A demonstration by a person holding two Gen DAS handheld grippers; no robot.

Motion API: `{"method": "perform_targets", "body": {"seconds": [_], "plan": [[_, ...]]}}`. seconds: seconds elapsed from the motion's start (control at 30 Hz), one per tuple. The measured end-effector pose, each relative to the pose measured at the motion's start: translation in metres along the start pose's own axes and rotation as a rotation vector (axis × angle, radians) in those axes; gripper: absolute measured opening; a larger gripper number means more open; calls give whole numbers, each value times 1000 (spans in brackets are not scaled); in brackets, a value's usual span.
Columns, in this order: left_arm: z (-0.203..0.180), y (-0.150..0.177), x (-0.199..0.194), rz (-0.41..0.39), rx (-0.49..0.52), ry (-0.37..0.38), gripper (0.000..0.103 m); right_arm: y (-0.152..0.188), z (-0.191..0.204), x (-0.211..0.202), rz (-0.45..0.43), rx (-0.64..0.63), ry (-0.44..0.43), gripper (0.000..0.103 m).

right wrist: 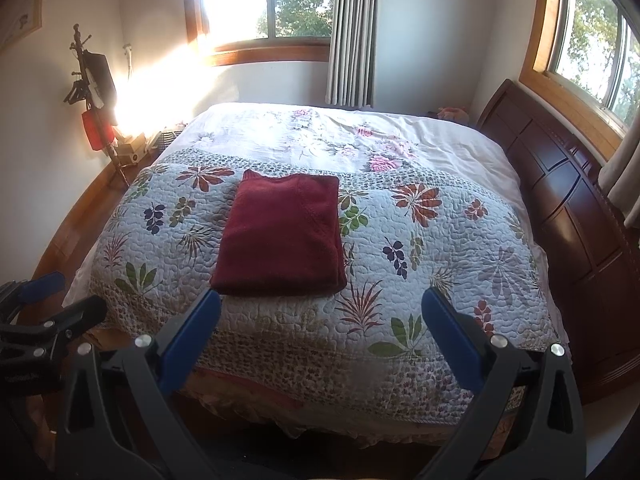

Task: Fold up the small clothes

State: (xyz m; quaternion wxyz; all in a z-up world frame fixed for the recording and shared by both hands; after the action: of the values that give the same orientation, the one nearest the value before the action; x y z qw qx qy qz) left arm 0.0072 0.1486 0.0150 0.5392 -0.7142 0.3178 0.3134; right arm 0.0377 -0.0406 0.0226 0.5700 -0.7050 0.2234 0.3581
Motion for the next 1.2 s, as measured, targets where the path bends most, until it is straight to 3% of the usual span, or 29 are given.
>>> {"method": "perform_targets", "body": {"seconds": [1.2], "plan": [[-2, -8, 3, -1, 10, -11, 99, -11, 3, 5, -1, -2, -15, 100]]}}
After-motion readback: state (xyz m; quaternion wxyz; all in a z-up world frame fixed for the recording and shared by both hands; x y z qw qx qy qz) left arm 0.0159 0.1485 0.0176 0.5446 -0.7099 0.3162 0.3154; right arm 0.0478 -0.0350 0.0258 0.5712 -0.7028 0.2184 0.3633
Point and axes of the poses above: each gripper's, at about its wrist camera, not at the fingertips, and x roughly the way its jaws point, z to its left, y to its underside, the point moved 2 cm from there along x, roughly the way its jaws point, and after that the axes turned 5 degrees about -x, right-handed, at the moved point
